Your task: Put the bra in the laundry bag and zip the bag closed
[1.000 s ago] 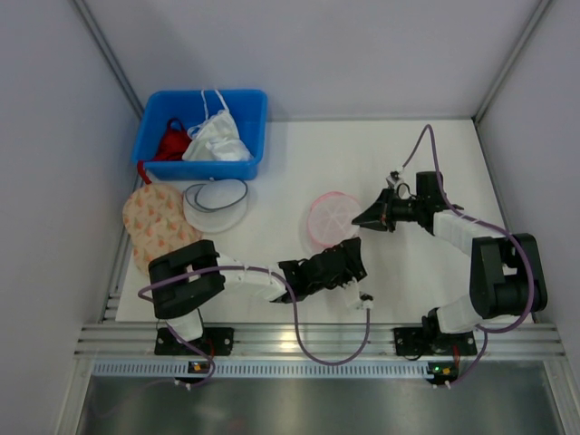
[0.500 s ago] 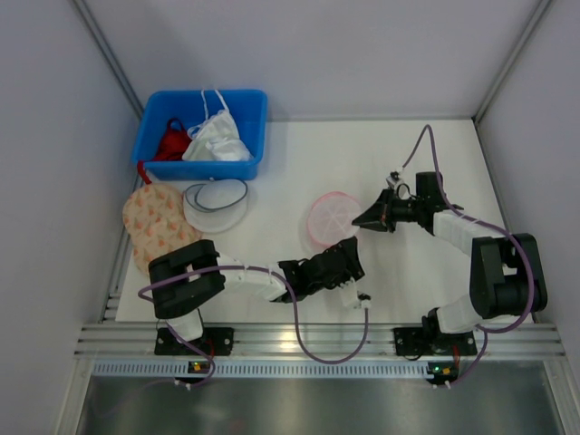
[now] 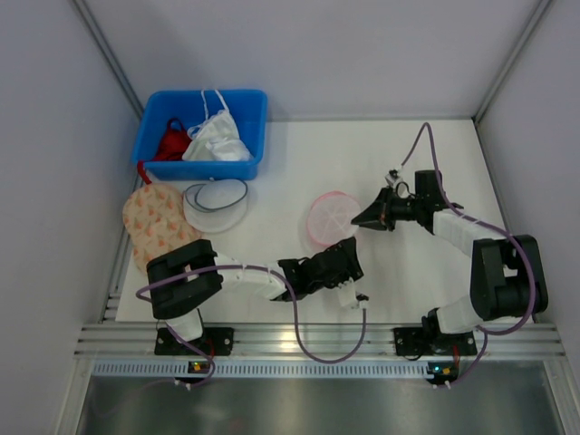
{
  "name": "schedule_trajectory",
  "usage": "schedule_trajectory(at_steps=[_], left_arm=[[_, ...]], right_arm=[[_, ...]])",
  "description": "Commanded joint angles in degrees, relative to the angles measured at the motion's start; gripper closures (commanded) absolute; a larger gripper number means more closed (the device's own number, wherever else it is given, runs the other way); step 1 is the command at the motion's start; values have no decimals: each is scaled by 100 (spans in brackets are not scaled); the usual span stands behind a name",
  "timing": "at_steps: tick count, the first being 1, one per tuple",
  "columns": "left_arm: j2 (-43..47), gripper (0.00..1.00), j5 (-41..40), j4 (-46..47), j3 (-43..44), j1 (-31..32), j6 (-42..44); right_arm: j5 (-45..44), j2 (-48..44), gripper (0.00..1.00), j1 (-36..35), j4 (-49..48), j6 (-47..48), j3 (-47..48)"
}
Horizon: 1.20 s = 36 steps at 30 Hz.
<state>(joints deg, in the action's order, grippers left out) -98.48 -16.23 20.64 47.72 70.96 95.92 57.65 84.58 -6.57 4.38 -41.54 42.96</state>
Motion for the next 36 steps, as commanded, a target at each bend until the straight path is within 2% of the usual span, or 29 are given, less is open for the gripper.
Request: schedule_trajectory(at_steps=[1, 2, 7, 12, 24, 36], left_arm=[[74, 63, -144, 19, 316, -38, 50], [48, 64, -152, 19, 334, -38, 58], [92, 83, -56, 19, 325, -47, 32], [425, 100, 189, -16, -26, -47, 120], [1102, 100, 586, -1562, -229, -47, -284], [1533, 100, 1341, -2477, -255, -47, -970]], right_arm=[[45, -248, 100, -143, 63, 85, 248], [54, -240, 100, -152, 63, 76, 248], [54, -249, 100, -160, 63, 102, 239], [45, -178, 100, -161, 115, 190, 309], [-52, 6, 100, -99, 423, 480, 635], [-78, 234, 100, 41, 432, 656, 889]])
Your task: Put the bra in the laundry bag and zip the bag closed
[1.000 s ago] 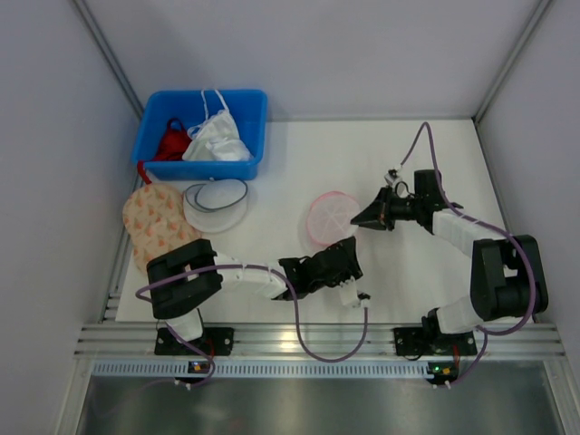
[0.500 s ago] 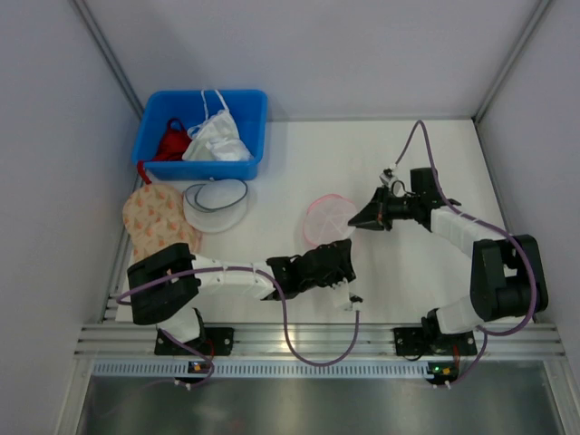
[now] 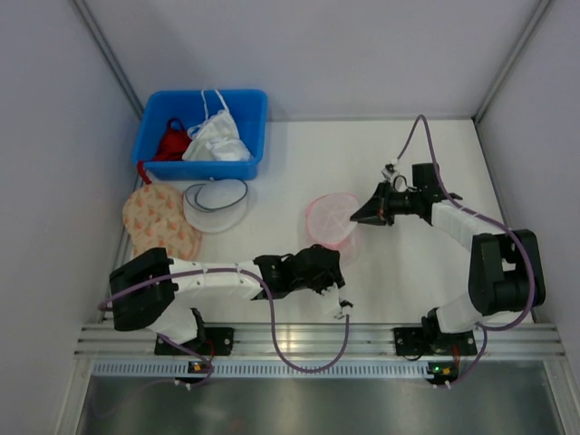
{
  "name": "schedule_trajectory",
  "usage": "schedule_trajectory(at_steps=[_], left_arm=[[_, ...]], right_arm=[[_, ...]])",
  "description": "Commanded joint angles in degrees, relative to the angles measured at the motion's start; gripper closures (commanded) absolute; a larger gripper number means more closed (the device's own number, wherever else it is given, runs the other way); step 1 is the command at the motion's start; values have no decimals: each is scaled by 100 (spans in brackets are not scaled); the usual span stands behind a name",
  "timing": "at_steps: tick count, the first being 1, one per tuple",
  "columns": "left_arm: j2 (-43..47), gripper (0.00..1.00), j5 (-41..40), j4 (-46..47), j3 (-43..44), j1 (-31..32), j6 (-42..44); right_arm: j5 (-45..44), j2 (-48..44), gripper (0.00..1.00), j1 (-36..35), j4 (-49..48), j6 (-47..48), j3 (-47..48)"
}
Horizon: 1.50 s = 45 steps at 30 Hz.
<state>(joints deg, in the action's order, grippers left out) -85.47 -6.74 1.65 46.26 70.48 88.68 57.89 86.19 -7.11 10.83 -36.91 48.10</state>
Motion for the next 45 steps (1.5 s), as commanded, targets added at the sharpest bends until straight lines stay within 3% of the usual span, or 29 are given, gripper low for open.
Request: schedule_trajectory(at_steps=[1, 9, 17, 22, 29, 35, 36, 39, 45], left_arm=[[233, 100, 402, -578, -161, 1, -246], [101, 100, 165, -53, 111, 1, -528], [311, 100, 603, -138, 138, 1, -300], [671, 100, 1034, -552, -64, 1, -343], [602, 100, 938, -543, 40, 1, -939], [198, 100, 544, -218, 366, -8, -1301], [154, 100, 499, -9, 366, -8, -1310], [-13, 100, 437, 292, 497, -8, -1424], [-180, 100, 288, 722, 525, 1, -1249]], right_arm=[[-94, 90, 100, 96, -187, 201, 463], [11, 152, 100, 105, -177, 149, 500], [126, 196, 100, 96, -283, 183, 428], [-14, 512, 100, 175, 164, 666, 973], [3, 864, 100, 175, 252, 799, 1465], [-40, 584, 47, 280, 1490, 1684, 1896], [-163, 444, 42, 394, 2006, 1869, 1992], [-374, 162, 36, 509, 2807, 2556, 2081], [-164, -120, 42, 97, 3021, 2592, 1704]])
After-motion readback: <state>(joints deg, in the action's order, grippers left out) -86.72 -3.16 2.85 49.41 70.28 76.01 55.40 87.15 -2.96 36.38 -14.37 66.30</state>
